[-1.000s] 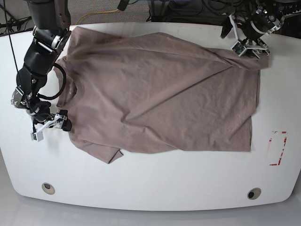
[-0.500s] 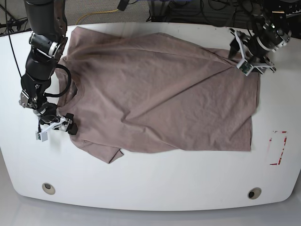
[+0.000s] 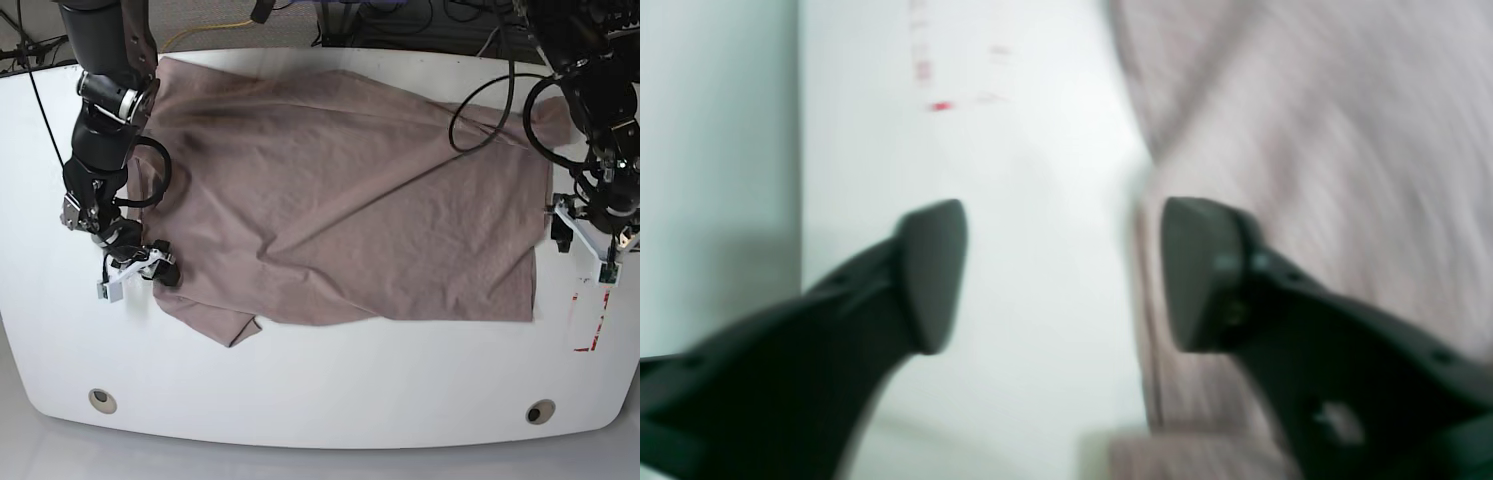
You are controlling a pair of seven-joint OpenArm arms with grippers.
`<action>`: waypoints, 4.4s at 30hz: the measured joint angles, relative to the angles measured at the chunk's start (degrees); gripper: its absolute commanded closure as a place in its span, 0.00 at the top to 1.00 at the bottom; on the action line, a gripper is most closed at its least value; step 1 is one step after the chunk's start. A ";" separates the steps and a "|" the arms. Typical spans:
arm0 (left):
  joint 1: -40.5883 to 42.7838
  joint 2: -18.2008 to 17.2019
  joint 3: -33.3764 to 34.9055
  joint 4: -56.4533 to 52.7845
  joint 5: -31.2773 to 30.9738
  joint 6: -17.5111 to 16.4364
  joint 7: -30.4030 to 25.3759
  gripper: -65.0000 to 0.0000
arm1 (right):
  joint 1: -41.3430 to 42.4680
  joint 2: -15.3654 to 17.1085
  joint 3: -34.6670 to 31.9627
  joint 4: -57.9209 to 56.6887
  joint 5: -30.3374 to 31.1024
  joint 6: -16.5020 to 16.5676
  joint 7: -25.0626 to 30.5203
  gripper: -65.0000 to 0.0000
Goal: Fold the T-shirt properly
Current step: 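Move both grippers to the hem corners and grasp them, then lift the hem with both grippers and fold it toward the collar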
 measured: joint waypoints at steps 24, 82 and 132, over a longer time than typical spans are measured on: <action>-20.72 3.30 -0.07 -47.52 3.67 7.74 -14.97 1.00 | -0.07 -0.28 -0.20 -0.15 -0.42 0.09 -1.16 0.00; -25.68 3.74 8.63 -10.91 -2.80 7.04 -4.92 0.00 | 13.40 0.87 -0.39 28.92 0.22 0.94 -26.95 0.00; 9.38 3.43 3.72 3.67 -1.33 -7.41 -5.46 0.00 | -25.68 0.70 0.13 59.04 8.50 0.50 -35.56 0.00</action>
